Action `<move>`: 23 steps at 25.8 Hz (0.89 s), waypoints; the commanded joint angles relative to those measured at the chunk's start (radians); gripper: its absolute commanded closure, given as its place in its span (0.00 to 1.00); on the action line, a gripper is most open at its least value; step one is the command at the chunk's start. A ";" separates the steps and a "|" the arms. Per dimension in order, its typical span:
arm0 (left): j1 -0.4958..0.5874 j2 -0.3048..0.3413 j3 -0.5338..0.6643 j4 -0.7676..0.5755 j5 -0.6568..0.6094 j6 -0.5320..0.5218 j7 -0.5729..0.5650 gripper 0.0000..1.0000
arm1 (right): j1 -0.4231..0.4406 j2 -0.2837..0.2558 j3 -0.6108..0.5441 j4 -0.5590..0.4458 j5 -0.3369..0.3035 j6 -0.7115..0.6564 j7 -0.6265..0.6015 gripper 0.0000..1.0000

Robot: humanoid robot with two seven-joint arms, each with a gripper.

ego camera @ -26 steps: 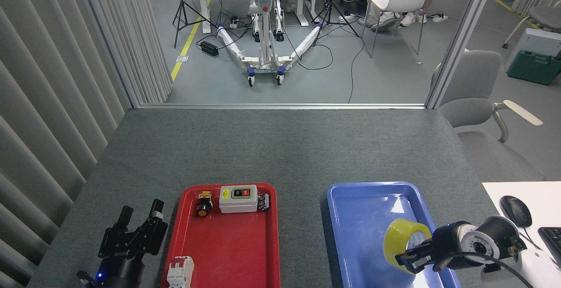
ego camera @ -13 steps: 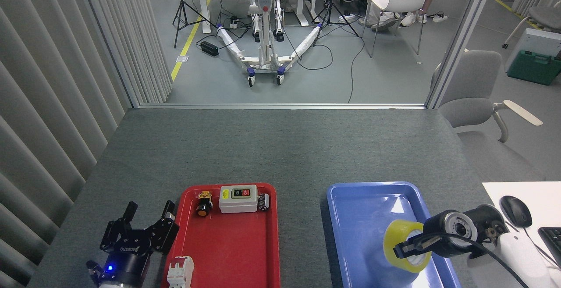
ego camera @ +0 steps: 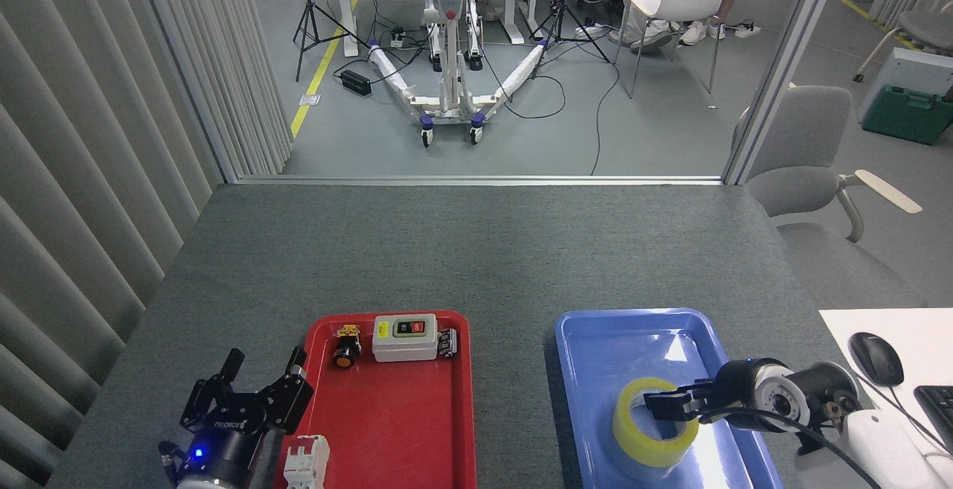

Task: Place and move tape with both arms
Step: 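Open the right gripper and lift it away from the tape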

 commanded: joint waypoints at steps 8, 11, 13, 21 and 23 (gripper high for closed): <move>0.001 0.013 0.016 -0.001 0.000 0.001 -0.009 0.00 | 0.215 0.074 -0.078 0.006 0.310 -0.010 -1.027 0.12; 0.001 0.016 0.027 0.001 0.000 0.003 -0.010 0.00 | 0.265 0.104 -0.081 0.002 0.345 0.013 -1.149 0.11; 0.001 0.018 0.030 0.001 0.000 0.001 -0.010 0.00 | 0.285 0.119 -0.082 0.000 0.366 0.014 -1.200 0.11; 0.002 0.050 0.033 0.028 0.000 -0.002 -0.013 0.00 | 0.324 0.133 -0.087 -0.002 0.382 0.060 -1.248 0.05; 0.004 0.062 0.034 0.016 0.003 -0.008 -0.022 0.00 | 0.327 0.140 -0.087 -0.002 0.377 0.071 -1.248 0.02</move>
